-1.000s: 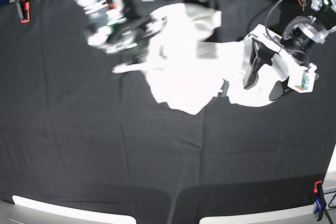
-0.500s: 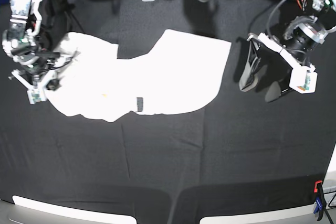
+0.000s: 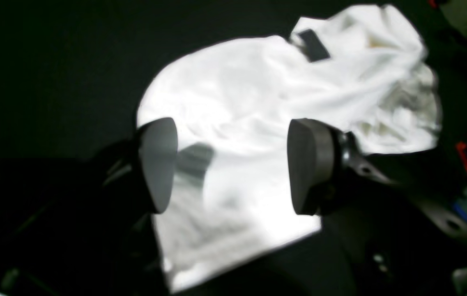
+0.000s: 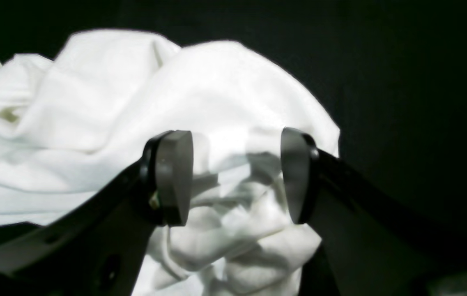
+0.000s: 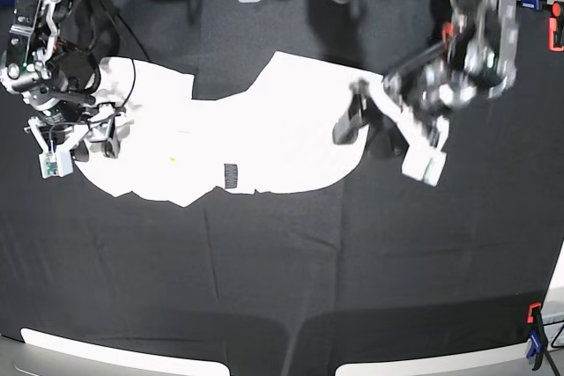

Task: Layout the t-shirt on the table in an organized manner, then fold the t-shirt properly
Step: 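Grasp the shirt with the left gripper and lift it high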

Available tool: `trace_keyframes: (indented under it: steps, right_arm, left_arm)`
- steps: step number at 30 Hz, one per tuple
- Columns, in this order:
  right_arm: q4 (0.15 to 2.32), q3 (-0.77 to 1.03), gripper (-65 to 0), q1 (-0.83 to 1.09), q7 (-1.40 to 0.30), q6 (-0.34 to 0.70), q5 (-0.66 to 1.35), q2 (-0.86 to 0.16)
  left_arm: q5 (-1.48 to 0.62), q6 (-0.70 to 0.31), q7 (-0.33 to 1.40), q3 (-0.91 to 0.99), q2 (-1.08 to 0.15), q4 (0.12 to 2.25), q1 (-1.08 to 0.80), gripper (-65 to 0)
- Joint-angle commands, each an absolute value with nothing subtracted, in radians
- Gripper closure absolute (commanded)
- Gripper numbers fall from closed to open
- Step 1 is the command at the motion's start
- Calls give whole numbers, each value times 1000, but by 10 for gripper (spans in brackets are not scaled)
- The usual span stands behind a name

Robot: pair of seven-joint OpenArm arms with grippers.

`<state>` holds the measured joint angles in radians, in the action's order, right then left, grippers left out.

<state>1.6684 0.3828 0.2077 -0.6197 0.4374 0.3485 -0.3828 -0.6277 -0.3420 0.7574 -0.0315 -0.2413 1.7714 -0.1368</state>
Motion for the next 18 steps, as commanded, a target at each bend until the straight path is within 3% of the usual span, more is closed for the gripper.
trace_keyframes:
  steps: [1, 10, 18]
  right_arm:
    - [1685, 393, -329, 197, -605, 437, 363, -402]
    - [1685, 393, -329, 197, -607, 437, 364, -401]
    - [1685, 393, -329, 197, -607, 437, 365, -401]
  left_arm:
    - [-651, -347, 737, -30, -244, 1755, -97, -382]
    - [-763, -381, 847, -30, -244, 1406, 121, -382]
    - [-813, -448, 852, -30, -230, 1229, 166, -382]
